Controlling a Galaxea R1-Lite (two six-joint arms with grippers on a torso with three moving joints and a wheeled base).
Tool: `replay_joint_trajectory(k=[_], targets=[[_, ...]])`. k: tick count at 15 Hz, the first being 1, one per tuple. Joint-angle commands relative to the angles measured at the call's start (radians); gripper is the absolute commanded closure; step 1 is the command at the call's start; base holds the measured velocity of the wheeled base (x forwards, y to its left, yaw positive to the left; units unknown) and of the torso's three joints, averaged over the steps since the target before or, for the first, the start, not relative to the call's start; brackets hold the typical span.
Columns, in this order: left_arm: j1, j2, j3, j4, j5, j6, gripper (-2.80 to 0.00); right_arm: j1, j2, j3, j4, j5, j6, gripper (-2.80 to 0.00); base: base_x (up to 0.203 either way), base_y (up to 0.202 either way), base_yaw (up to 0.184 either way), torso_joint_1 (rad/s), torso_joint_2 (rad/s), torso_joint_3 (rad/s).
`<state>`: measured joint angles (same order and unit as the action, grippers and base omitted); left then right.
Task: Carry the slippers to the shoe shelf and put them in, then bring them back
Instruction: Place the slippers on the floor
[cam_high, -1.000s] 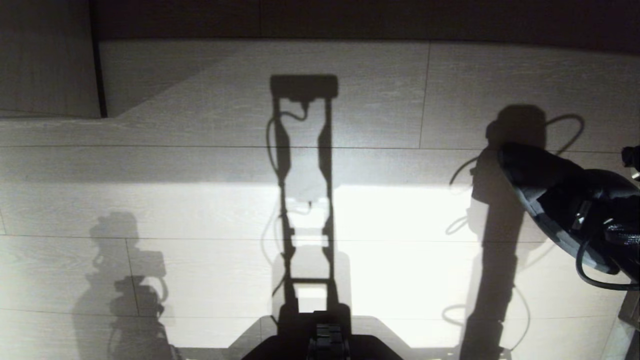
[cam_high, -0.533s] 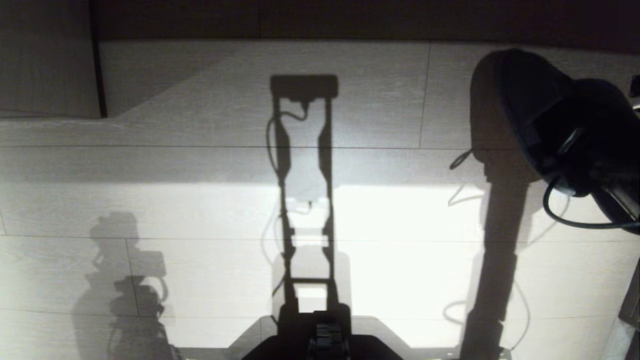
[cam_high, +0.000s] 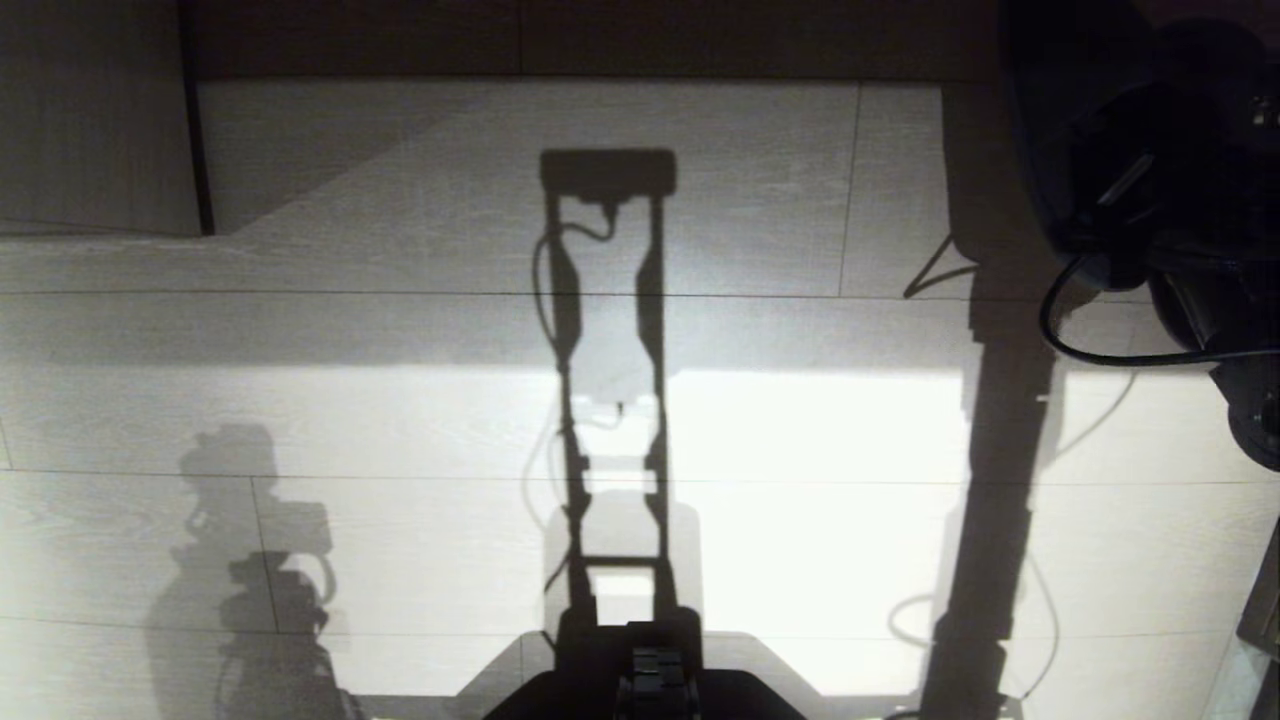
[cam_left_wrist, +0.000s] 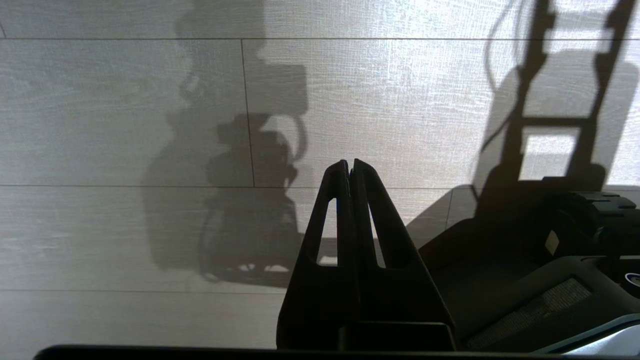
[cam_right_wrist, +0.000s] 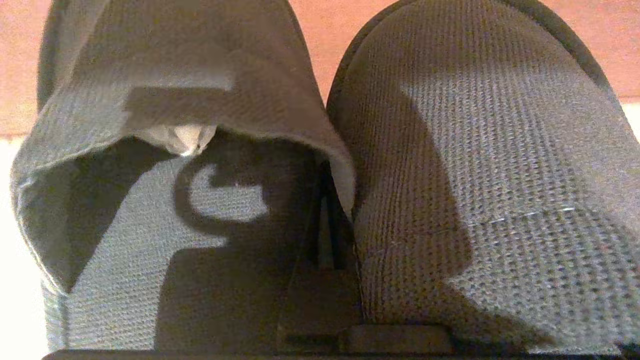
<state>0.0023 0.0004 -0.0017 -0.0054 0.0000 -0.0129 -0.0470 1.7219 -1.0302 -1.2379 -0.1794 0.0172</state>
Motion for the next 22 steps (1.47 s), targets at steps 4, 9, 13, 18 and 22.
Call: replay_joint_trajectory(k=[4, 9, 13, 18, 22], targets=[[-0.001, 0.000, 0.000, -0.001, 0.000, -0.001, 0.00, 0.001, 0.179, -0.230, -0.019, 0.012, -0.011, 0.00, 0.000, 0.000, 0.000, 0.000, 0.00, 0.000], [0.001, 0.000, 0.000, -0.001, 0.000, -0.001, 0.00, 0.001, 0.304, -0.436, -0.021, 0.021, -0.042, 0.00, 0.000, 0.000, 0.000, 0.000, 0.00, 0.000], [-0.001, 0.000, 0.000, -0.001, 0.000, -0.001, 0.00, 0.002, 0.363, -0.495, 0.000, 0.023, -0.048, 0.00, 0.000, 0.000, 0.000, 0.000, 0.00, 0.000], [0.001, 0.000, 0.000, -0.001, 0.000, -0.001, 0.00, 0.001, 0.363, -0.504, 0.041, 0.024, -0.043, 0.00, 0.000, 0.000, 0.000, 0.000, 0.00, 0.000], [0.000, 0.000, 0.000, -0.001, 0.000, -0.001, 0.00, 0.001, 0.360, -0.504, 0.063, 0.024, -0.043, -2.80, 0.000, 0.000, 0.000, 0.000, 0.00, 0.000]])
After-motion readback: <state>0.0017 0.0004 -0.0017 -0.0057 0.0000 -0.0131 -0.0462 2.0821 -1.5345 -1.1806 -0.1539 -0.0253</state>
